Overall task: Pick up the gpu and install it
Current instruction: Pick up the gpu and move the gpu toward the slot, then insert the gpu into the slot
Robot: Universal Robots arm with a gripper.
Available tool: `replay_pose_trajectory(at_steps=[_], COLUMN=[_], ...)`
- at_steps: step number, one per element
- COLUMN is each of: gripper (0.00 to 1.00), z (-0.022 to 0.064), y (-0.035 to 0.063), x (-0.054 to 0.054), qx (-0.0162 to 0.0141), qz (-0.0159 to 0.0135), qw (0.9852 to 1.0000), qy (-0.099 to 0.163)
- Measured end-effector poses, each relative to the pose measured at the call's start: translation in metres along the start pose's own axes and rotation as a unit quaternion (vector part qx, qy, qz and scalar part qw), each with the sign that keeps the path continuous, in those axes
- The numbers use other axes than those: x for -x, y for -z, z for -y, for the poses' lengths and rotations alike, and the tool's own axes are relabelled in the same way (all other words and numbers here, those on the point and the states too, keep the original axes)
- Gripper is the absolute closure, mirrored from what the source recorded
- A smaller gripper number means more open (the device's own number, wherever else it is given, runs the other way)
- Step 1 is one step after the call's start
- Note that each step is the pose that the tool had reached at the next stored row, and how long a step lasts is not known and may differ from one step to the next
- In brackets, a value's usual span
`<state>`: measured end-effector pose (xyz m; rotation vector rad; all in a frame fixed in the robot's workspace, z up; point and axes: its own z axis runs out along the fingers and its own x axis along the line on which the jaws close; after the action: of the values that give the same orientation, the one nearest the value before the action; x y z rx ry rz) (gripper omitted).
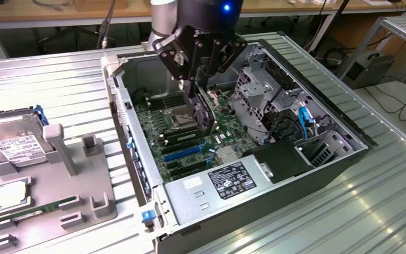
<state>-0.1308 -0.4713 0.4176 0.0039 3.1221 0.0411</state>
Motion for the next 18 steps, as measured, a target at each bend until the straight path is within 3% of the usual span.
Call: replay_pose_trajectory(at_steps=[5, 8, 9, 12, 13, 18], gripper=[0.74, 0.74, 0.74, 0.74, 0.74, 0.74], z=[-0.0031, -0.0069, -0.0077, -0.0083, -0.0083, -0.0083], y=[-0.0108, -0.019, -0.0201, -0.0217, -0.0217, -0.0217], x=[0.025, 0.044, 0.046, 0.051, 0.051, 0.051], qx=[-0.0002, -0.0001, -0.0002, -0.0001, -0.0001, -0.0002], qz=[-0.0019, -0.0054, -0.0075, -0.0231, -0.0251, -0.0252], qw=[1.0, 1.0, 1.0, 0.9997, 0.9997, 0.9997], qy=[0.0, 0.0, 0.0, 0.002, 0.002, 0.002])
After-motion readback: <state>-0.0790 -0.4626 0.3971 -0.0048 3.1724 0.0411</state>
